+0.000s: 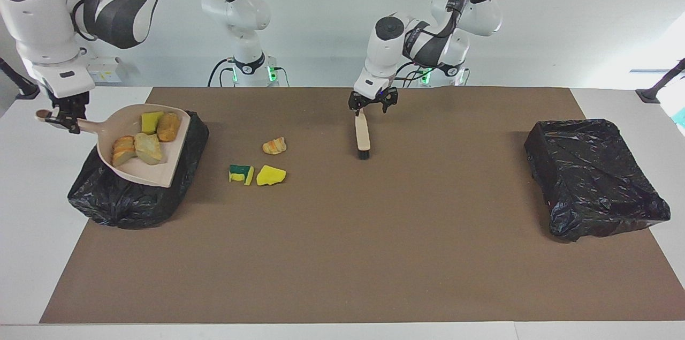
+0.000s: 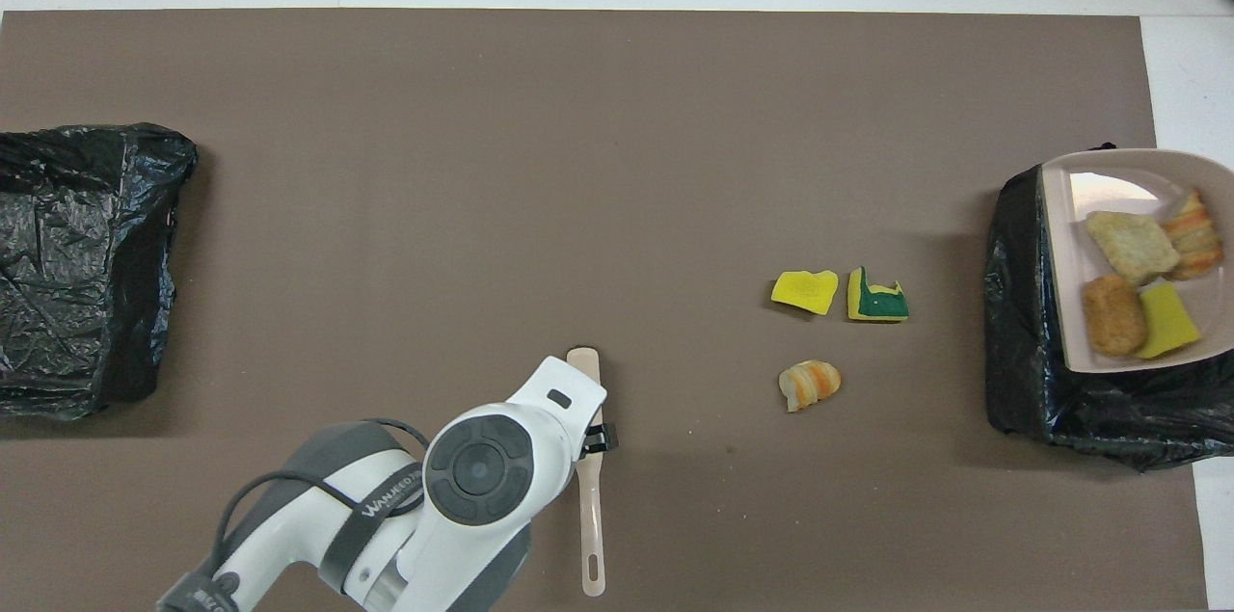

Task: Sweep and dump trash in bin

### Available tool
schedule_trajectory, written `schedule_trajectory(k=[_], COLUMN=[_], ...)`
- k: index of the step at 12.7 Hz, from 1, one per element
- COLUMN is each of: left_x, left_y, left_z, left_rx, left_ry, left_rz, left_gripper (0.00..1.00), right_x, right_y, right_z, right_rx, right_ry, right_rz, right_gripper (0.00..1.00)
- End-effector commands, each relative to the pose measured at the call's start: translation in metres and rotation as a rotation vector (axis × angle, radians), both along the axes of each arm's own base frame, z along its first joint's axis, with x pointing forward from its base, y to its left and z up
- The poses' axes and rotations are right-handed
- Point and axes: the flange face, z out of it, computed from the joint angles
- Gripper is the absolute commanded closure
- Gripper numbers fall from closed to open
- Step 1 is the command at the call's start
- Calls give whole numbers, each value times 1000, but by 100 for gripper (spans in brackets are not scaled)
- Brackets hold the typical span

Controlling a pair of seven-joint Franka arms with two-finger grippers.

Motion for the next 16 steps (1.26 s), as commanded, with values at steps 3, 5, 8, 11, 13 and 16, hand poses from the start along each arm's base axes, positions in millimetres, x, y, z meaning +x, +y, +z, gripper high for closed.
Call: schedule_trajectory(k=[3,5,8,11,13,16], left_x=[59,80,104,121,132,143], left_y=[68,107,173,230,248,266], left_z=[28,32,39,47,71,116], left_rx=[34,32,33,27,24,21], left_ry=[-38,-43,-33,-44,-50,-15], left_rz=[-20,-71,-155,-214,-221,-225], left_gripper=[0,0,0,0,0,0], right_x=[-45,-67,-84,-83,-79,-65], right_y=[-10,-1,9,8,14,54], right_z=[-10,-16,-17,-10,-6,9], right_rx=[-246,-351,-508,-596,-662,-833], right_ry=[10,-25,-61,-68,-67,-104], right_rz=[-11,-81,-62,-29,13,144], right_gripper=[100,100,100,100,100,100])
